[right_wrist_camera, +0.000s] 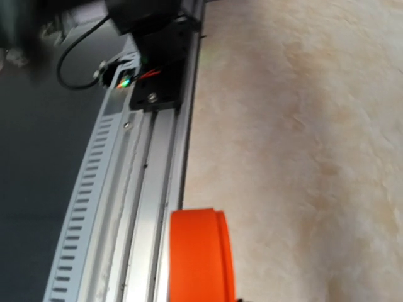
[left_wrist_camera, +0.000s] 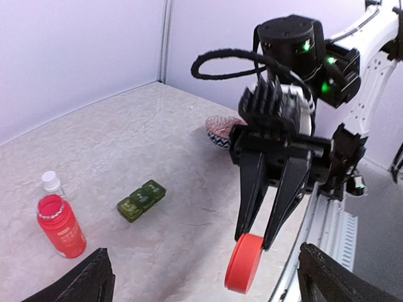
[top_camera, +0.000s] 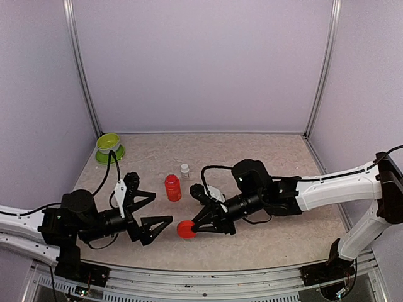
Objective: Sort the pills into containers
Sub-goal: Pass from the right arm to the left
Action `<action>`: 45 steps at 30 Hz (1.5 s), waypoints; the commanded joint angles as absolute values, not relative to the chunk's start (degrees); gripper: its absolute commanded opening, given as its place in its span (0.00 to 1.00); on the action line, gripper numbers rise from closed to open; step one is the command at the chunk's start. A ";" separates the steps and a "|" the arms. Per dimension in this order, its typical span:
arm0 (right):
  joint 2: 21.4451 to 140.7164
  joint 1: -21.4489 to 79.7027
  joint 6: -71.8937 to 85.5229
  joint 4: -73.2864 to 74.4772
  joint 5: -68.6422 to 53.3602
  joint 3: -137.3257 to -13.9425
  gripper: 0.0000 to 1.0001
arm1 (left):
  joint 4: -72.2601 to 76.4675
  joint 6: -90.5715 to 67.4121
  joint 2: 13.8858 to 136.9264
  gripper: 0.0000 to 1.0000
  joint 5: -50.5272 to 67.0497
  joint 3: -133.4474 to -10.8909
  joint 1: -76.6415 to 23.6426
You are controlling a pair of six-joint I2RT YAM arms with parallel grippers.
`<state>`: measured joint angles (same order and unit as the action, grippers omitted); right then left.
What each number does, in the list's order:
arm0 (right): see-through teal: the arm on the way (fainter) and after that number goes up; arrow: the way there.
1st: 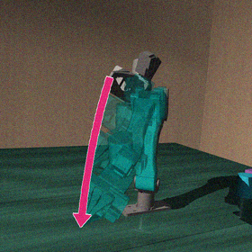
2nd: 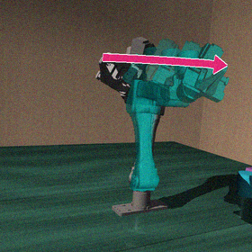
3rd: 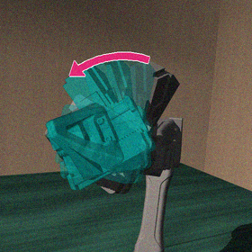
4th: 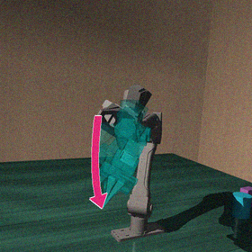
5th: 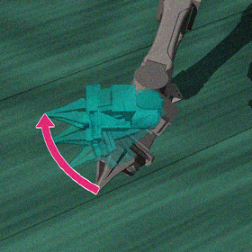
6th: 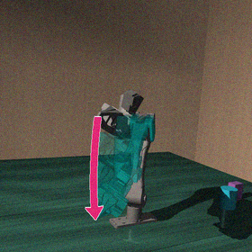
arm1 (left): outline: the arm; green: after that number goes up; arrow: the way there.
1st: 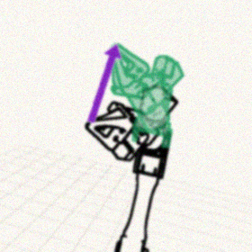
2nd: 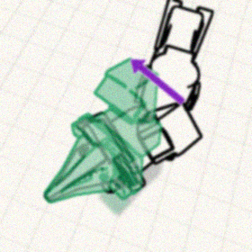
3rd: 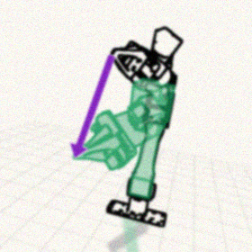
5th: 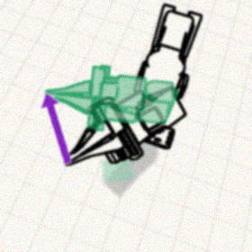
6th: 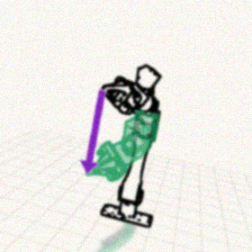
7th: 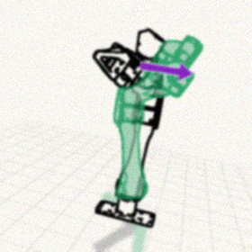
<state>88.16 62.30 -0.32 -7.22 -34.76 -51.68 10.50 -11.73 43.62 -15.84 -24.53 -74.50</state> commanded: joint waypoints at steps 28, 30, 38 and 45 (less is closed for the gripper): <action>93.82 55.74 23.58 3.38 -22.69 -65.97 0.18 | 32.21 16.62 65.70 0.93 -29.71 -26.91 -73.49; 94.71 54.60 24.11 2.61 -23.46 -66.26 0.18 | 33.67 17.27 65.86 0.93 -25.49 -26.08 -71.01; 98.57 52.12 25.18 1.57 -25.31 -69.40 0.18 | 38.22 20.95 70.62 0.92 -17.89 -25.64 -66.46; 99.02 52.13 25.66 2.07 -26.07 -70.59 0.17 | 36.40 22.83 76.08 0.88 -18.91 -29.36 -66.11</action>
